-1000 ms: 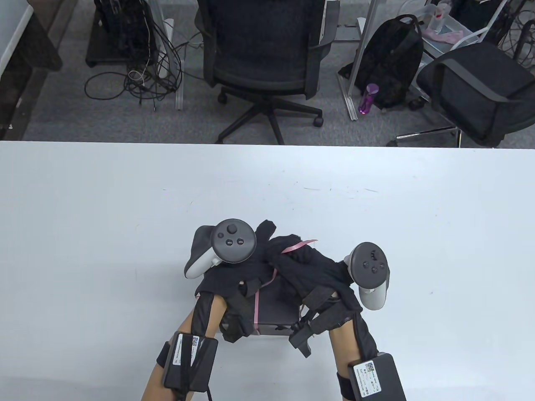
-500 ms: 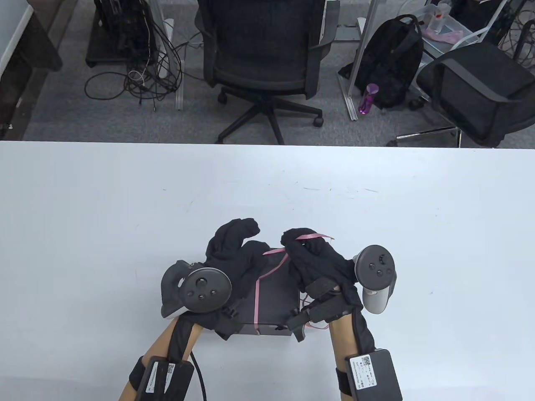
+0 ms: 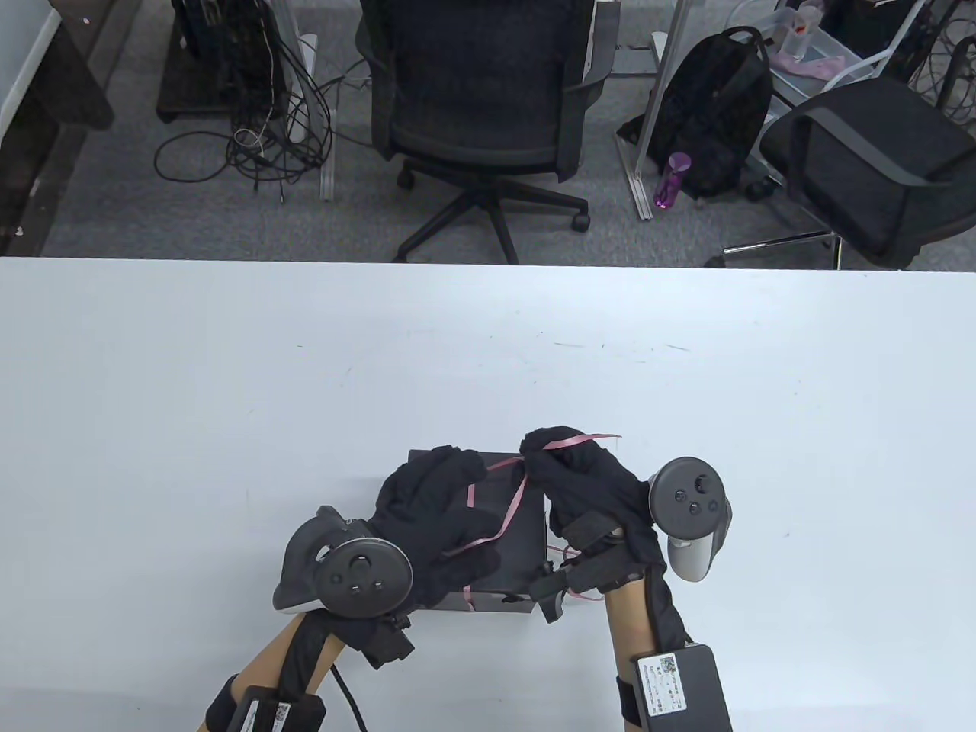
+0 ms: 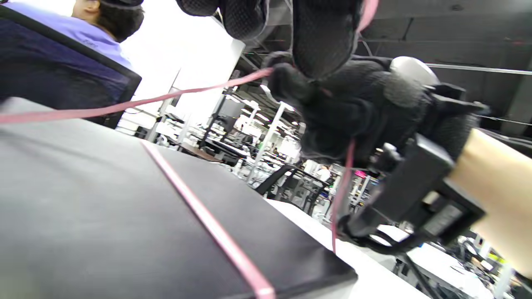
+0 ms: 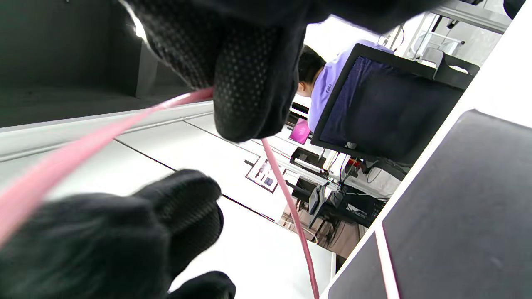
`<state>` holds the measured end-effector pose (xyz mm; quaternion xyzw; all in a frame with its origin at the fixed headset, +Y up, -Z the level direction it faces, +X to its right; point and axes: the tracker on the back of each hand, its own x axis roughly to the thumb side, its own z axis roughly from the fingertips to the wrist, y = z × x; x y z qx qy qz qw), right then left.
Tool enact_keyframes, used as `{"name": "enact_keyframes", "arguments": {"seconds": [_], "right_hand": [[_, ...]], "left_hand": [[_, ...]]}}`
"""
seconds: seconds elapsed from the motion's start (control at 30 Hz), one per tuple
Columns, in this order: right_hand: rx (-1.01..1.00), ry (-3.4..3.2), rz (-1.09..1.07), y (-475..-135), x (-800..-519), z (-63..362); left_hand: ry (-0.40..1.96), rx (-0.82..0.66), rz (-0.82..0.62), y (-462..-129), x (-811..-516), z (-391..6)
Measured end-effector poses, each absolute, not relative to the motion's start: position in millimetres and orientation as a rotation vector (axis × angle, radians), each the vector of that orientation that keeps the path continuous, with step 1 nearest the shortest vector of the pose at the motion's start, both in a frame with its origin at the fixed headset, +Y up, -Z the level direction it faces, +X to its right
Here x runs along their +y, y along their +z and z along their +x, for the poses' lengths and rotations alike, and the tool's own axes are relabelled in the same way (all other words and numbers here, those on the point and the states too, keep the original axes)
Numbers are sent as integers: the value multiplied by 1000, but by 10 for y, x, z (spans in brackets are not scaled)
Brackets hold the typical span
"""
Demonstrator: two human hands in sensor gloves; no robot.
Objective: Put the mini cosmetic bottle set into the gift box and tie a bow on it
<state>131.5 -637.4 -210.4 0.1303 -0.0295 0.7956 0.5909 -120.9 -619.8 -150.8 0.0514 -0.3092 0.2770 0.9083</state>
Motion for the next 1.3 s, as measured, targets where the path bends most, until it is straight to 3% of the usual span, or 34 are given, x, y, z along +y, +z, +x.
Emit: {"name": "enact_keyframes", "arguments": {"seconds": [0.2,0.3,0.53,0.6,0.73,0.87,1.1,1.2,1.3], "right_hand": [[-98,1847,381,-2085,-6328,1346],[-125,1855,446,-2076,-6252,1329],[-117,1908,554,-2085,-6103,1219],[-112,1932,568,-2093,-6076,1188],[-158,2063,537,-2118,-6034,1136],[-184,2131,503,-2171,-6037,1102],[-188,2078,468,-2180,-6083,1059],[-181,2059,464,-2158,-6116,1069],[-99,2074,439,-2127,-6186,1125]], "left_hand": [[947,-476,83,-1809,-6255,-1471],[1091,-431,-42,-2015,-6352,-1471],[1011,-409,-339,-2323,-6470,-1246],[946,-386,-499,-2380,-6488,-1208],[866,-527,-721,-2398,-6498,-1153],[878,-610,-742,-2367,-6482,-1095],[892,-553,-692,-2353,-6486,-1094],[891,-516,-615,-2308,-6478,-1143],[846,-483,-441,-2190,-6434,-1249]]}}
